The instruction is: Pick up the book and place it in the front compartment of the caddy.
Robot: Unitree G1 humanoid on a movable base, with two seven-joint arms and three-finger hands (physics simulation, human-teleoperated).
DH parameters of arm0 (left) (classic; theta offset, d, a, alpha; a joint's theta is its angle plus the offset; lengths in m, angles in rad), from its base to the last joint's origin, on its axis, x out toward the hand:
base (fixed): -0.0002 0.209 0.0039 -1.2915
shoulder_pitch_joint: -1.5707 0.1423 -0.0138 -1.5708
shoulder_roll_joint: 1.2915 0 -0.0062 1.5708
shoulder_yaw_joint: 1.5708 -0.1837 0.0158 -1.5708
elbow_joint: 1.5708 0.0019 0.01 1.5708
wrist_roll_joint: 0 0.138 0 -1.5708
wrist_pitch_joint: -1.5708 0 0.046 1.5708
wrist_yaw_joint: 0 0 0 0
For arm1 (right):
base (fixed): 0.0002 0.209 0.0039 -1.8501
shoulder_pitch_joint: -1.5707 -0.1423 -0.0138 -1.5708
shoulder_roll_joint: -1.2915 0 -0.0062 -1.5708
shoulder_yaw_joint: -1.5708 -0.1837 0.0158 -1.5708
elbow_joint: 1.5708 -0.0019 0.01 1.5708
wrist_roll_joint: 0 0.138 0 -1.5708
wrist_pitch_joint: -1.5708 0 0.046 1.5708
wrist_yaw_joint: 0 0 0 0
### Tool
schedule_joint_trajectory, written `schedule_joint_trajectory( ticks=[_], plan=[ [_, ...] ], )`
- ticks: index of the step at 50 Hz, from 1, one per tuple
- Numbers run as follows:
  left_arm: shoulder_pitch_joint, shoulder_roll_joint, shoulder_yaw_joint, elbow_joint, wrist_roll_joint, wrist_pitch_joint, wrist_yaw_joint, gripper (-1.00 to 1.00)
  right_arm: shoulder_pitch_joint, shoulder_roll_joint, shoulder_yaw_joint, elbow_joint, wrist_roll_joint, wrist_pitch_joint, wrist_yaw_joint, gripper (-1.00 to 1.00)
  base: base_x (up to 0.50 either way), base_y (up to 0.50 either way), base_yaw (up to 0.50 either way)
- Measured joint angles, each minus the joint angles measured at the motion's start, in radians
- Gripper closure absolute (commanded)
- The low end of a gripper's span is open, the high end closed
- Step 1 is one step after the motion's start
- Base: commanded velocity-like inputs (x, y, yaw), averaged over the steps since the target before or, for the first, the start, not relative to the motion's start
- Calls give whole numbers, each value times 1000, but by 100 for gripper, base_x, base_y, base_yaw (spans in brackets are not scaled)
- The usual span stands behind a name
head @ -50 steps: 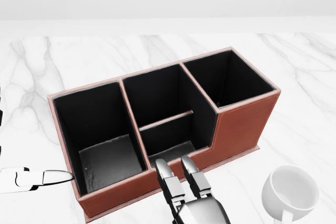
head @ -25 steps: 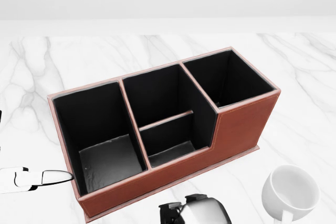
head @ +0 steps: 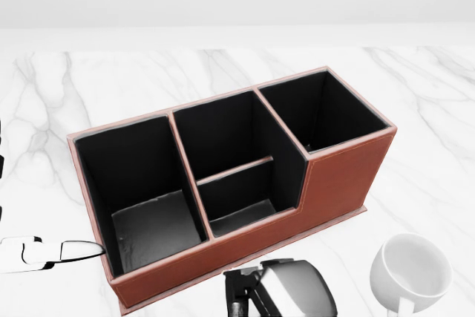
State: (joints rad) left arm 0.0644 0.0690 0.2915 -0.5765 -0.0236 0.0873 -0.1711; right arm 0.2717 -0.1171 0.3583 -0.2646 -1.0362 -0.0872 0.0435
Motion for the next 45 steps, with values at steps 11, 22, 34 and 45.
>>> schedule_joint_trajectory(
  ticks=[11,22,34,45],
  plan=[
    [1,0,1,-1,0,0,0,-100,-6,12,-29,-117,43,0,91,100,0,0,0],
    [0,0,2,0,1,0,1,-100,-31,28,-59,-225,81,0,182,100,0,0,0],
    [-1,1,3,-1,0,0,0,-100,-94,56,-92,-322,114,0,284,100,0,0,0],
    [0,1,7,-4,-3,0,-1,-100,-187,84,-122,-371,128,0,364,100,0,0,0]
  ],
)
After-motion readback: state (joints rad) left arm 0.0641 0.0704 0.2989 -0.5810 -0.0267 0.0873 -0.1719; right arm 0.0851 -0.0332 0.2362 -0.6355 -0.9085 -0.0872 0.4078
